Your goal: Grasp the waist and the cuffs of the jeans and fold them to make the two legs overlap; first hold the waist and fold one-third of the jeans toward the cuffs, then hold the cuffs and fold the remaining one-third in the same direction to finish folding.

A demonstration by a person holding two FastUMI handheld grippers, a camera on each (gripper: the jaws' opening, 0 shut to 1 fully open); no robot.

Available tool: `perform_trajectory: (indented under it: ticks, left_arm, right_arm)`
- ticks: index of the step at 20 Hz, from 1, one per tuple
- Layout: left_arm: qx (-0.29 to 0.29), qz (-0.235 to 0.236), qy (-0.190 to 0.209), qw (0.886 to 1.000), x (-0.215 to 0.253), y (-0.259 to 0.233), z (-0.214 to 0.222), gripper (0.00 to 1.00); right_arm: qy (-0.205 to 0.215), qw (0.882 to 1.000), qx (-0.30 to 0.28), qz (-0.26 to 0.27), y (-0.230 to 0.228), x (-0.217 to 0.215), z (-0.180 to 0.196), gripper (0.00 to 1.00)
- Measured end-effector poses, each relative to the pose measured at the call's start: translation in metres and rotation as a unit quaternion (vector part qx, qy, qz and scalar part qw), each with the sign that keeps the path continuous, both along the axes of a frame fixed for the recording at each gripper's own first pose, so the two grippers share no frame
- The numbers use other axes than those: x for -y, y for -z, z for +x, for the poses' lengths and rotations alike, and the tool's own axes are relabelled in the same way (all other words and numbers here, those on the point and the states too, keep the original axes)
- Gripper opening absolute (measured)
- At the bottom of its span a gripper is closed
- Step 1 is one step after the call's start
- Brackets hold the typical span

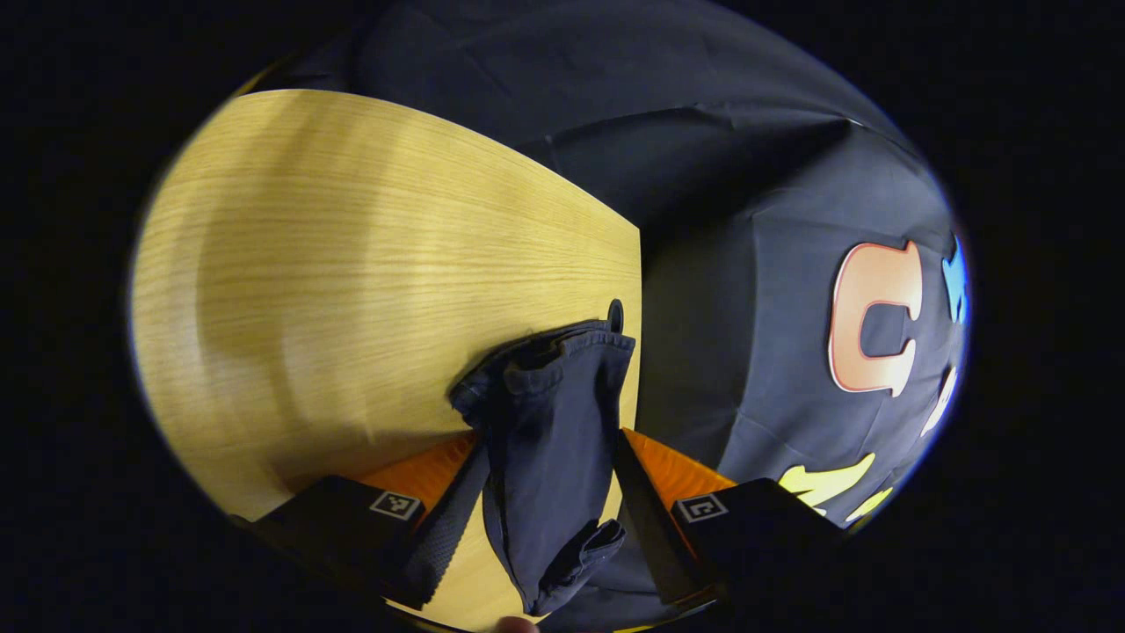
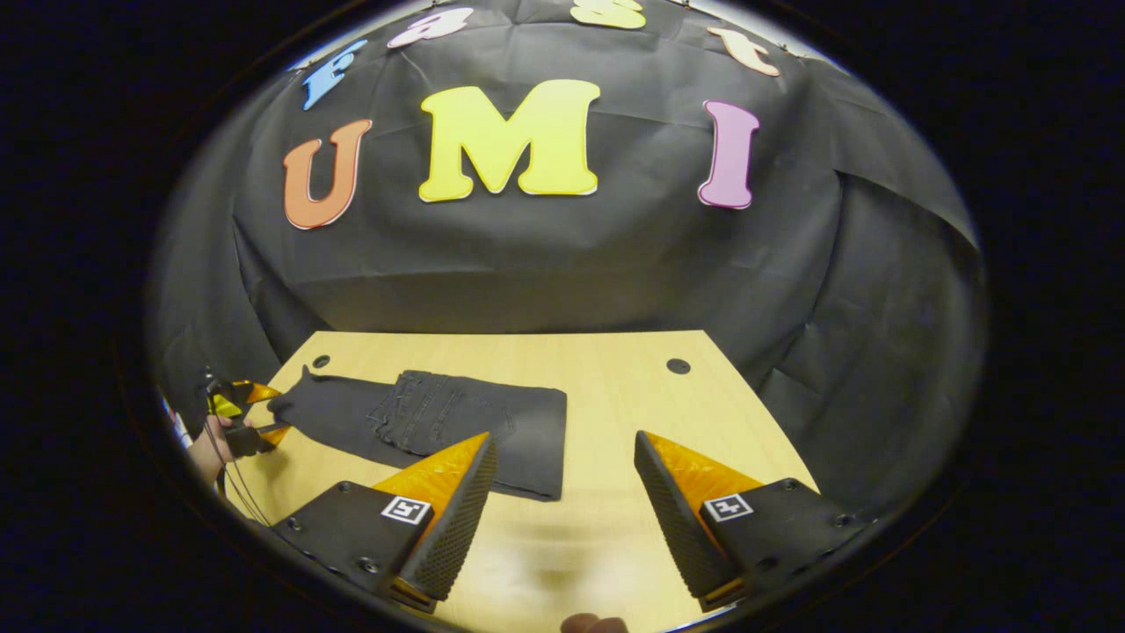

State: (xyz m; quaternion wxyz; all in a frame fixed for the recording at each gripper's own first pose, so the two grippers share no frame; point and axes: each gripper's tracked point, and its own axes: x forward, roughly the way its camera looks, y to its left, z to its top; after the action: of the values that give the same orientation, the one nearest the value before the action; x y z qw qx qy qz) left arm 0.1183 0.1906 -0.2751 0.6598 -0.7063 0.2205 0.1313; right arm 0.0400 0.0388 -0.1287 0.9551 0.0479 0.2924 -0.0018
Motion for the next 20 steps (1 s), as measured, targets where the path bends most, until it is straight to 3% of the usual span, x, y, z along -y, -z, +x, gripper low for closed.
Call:
perform_trajectory:
  ticks: [4, 5, 8, 12, 17, 19, 20]
  left_arm:
    - [-0.026, -0.009, -0.02, 0.999, 0.001, 0.018, 0.002, 0.17]
    - [-0.027, -0.011, -0.018, 0.999, 0.003, 0.017, 0.001, 0.18]
    - [-0.011, 0.011, -0.016, 1.0, 0.003, 0.001, 0.004, 0.1]
    - [0.038, 0.118, 0.035, 0.992, 0.018, -0.06, 0.011, 0.05]
    - [0.101, 0.242, 0.1, 0.96, 0.059, -0.141, 0.011, 0.05]
    - [0.125, 0.293, 0.137, 0.938, 0.098, -0.169, 0.014, 0.05]
    - [0.139, 0.322, 0.157, 0.923, 0.122, -0.184, 0.02, 0.05]
  right_arm:
    - [0.019, 1.0, -0.006, 0.008, 0.005, 0.013, -0.015, 0.96]
    - [0.025, 1.0, -0.006, 0.011, 0.005, 0.019, -0.018, 0.93]
    - [0.047, 0.999, -0.004, 0.005, 0.004, 0.037, -0.031, 0.96]
    - [0.066, 0.998, 0.016, 0.012, -0.007, 0.056, -0.047, 0.93]
    - [0.076, 0.996, 0.043, 0.009, -0.024, 0.087, -0.065, 0.96]
    - [0.081, 0.995, 0.049, 0.013, -0.025, 0.095, -0.083, 0.93]
    - [0.081, 0.995, 0.05, 0.017, -0.023, 0.098, -0.09, 0.96]
